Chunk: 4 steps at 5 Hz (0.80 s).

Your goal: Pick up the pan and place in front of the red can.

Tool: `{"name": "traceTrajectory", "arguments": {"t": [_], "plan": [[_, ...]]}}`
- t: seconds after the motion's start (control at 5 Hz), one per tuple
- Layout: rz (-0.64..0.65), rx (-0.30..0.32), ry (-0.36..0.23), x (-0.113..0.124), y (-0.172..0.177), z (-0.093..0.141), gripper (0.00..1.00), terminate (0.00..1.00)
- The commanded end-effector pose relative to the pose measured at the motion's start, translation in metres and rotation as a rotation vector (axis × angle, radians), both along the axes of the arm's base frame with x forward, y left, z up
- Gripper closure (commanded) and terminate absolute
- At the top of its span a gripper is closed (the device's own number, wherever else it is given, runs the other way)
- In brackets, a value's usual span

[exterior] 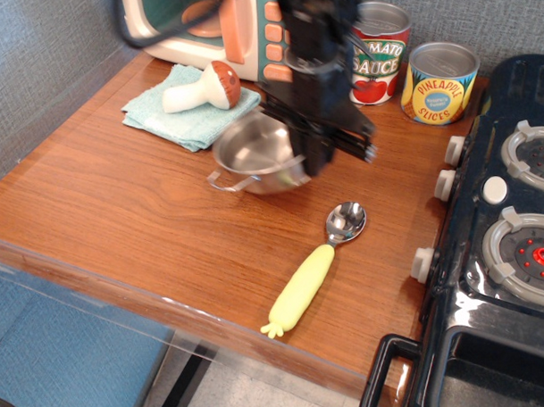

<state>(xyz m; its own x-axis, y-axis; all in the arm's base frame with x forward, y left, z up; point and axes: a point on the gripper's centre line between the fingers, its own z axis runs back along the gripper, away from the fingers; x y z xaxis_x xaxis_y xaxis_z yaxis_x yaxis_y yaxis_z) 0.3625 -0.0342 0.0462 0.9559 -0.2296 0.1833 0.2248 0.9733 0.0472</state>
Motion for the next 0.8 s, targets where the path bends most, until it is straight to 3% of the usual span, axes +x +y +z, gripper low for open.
{"name": "traceTrajectory", "arguments": {"t": [0.0,0.2,0.6], "plan": [[-0.008,0.04,-0.017,0.036,-0.015,-0.009,1.0,0.0],[0.005,0.072,0.003,0.037,-0.012,-0.009,0.0,0.0],[0.017,0.029,0.004,0.036,0.003,0.045,0.0,0.0]]}}
